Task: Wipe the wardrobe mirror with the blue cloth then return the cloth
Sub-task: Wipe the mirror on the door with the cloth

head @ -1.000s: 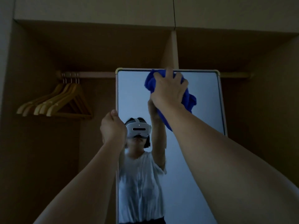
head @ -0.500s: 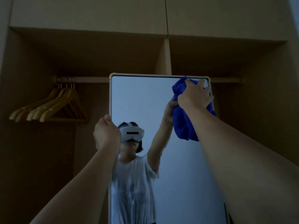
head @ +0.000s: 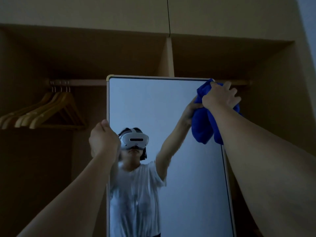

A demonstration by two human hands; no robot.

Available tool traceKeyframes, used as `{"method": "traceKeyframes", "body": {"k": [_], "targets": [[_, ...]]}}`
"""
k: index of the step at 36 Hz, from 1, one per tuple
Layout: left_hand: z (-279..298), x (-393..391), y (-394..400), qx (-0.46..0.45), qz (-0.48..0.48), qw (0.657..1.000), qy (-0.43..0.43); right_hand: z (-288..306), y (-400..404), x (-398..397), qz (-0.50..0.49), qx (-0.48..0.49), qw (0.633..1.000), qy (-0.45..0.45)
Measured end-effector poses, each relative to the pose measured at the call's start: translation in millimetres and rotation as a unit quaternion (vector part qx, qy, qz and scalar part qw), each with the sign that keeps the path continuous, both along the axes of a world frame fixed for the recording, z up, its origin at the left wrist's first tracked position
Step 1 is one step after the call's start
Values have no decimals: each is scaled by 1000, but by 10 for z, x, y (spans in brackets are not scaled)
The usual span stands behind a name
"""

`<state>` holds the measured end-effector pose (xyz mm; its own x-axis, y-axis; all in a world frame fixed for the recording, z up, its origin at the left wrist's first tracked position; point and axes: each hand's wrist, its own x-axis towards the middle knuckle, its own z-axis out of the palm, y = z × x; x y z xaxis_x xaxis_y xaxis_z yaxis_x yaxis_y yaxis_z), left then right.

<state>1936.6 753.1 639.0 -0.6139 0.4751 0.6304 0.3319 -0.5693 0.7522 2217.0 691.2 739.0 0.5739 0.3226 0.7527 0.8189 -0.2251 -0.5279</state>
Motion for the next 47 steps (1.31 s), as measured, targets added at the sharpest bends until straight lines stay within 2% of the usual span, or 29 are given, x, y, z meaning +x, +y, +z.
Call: {"method": "traceKeyframes", "body": {"k": [11, 19, 25, 29, 36, 42, 47], "targets": [[18, -50, -7, 1, -9, 1000, 29, -534, 42, -216, 9, 66, 998, 7], [-57, -92, -26, 29, -55, 998, 21, -445, 58, -290, 34, 66, 997, 16], [-84, -85, -79, 22, -65, 998, 1, -401, 122, -875, 54, 99, 990, -88], [-96, -120, -111, 26, -63, 997, 18, -408, 170, -1199, 87, 135, 973, -166], [-127, -131, -148, 19, -83, 996, 32, -265, 170, -1229, 100, 161, 970, -152], [-305, -109, -110, 1, -18, 998, 68, -272, 130, -1460, 142, 149, 945, -256], [-310, -125, -96, 5, -21, 997, 77, -210, 117, -1787, 166, 146, 928, -302]]}}
